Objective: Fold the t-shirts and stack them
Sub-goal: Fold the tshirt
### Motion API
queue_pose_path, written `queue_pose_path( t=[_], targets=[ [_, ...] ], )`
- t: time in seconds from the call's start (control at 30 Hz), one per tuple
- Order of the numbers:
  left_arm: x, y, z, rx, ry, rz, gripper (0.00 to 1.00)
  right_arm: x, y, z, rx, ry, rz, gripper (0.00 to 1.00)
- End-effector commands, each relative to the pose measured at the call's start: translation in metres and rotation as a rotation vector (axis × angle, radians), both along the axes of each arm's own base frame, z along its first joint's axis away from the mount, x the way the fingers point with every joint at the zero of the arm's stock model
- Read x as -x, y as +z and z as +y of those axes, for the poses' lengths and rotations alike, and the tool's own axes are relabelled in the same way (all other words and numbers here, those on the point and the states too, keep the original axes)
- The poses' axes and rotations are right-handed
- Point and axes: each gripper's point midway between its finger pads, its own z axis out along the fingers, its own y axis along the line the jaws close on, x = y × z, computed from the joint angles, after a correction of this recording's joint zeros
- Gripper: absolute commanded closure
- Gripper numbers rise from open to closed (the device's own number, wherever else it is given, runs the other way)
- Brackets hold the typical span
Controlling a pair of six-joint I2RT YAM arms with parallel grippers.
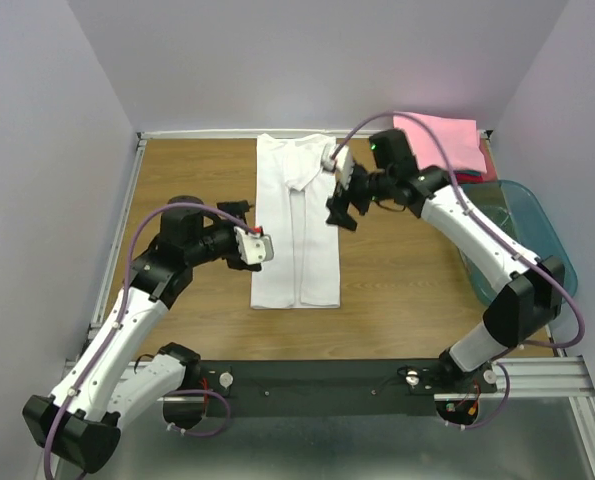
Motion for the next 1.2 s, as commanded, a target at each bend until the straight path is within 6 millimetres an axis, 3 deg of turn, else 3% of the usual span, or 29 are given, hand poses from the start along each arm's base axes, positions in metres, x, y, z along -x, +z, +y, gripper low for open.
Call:
queue_pose_path(
  t=[0.0,0.03,0.07,0.13,0.23,0.33,0.4,0.5,0.73,1.07,1.17],
  targets=[
    [0.042,-0.099,0.009,-0.264,-0.205,0.142,0.07,0.088,-0.09,0.001,0.248,0.283,0.069,0.0],
    [0.048,-0.112,0.012,-0.287,-0.219,0.155,0.09,0.099,-0.103,-0.001,0.272,0.305,0.064,0.0],
    [0.058,-0.134,0.018,-0.334,-0.255,0.162,0.09,0.118,-0.135,-0.006,0.309,0.333,0.089,0.0],
    [0.069,-0.151,0.02,-0.358,-0.299,0.168,0.11,0.135,-0.147,-0.007,0.332,0.365,0.069,0.01],
    [0.087,-0.179,0.018,-0.383,-0.406,0.169,0.16,0.161,-0.181,-0.006,0.379,0.423,0.073,0.09],
    [0.08,-0.184,0.013,-0.369,-0.395,0.199,0.19,0.174,-0.205,-0.003,0.408,0.454,0.094,0.18],
    [0.08,-0.204,0.019,-0.446,-0.422,0.273,0.21,0.178,-0.22,-0.003,0.423,0.45,0.107,0.23],
    [0.081,-0.223,0.024,-0.501,-0.444,0.348,0.32,0.176,-0.23,-0.002,0.435,0.439,0.11,0.3],
    [0.084,-0.236,0.022,-0.532,-0.486,0.292,0.32,0.174,-0.247,-0.002,0.462,0.438,0.081,0.37],
    [0.085,-0.253,0.018,-0.583,-0.475,0.367,0.5,0.169,-0.269,-0.013,0.533,0.428,0.067,0.5],
    [0.085,-0.258,0.018,-0.609,-0.476,0.39,0.52,0.169,-0.273,-0.016,0.552,0.426,0.067,0.55]
  ],
)
